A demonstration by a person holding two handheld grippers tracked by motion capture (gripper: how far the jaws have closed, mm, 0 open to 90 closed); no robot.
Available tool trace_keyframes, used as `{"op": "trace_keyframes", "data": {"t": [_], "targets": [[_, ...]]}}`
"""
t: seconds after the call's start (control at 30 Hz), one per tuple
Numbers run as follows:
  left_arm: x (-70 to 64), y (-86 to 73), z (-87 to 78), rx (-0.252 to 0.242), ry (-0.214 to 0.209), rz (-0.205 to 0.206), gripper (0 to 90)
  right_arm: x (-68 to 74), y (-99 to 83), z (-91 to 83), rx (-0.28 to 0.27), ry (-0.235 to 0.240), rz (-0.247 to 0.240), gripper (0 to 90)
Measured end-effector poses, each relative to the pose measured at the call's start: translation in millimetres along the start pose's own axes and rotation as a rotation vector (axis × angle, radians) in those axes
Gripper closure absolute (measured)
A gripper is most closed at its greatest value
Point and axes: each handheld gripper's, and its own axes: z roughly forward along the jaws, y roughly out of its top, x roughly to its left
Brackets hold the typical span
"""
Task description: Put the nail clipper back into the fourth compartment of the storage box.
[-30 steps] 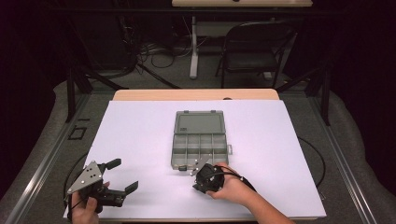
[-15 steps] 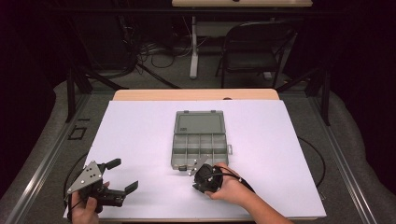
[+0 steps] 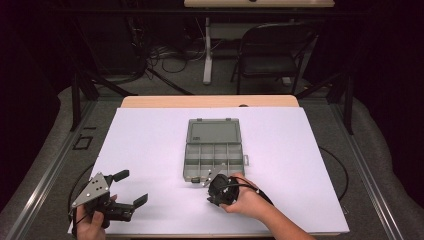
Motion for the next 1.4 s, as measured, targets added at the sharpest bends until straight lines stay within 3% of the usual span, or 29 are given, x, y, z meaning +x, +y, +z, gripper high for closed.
{"op": "trace_keyframes", "data": {"t": [0.87, 1.4], "targets": [[0.2, 0.2, -1.0, -0.001, 0.007, 0.0, 0.4, -13.4, 14.4, -38.8, -0.005, -0.034, 0.044, 80.1], [0.2, 0.0, -0.7, 0.0, 0.005, 0.0, 0.4, -30.9, 25.3, -67.1, -0.033, -0.061, 0.079, 80.1]]}}
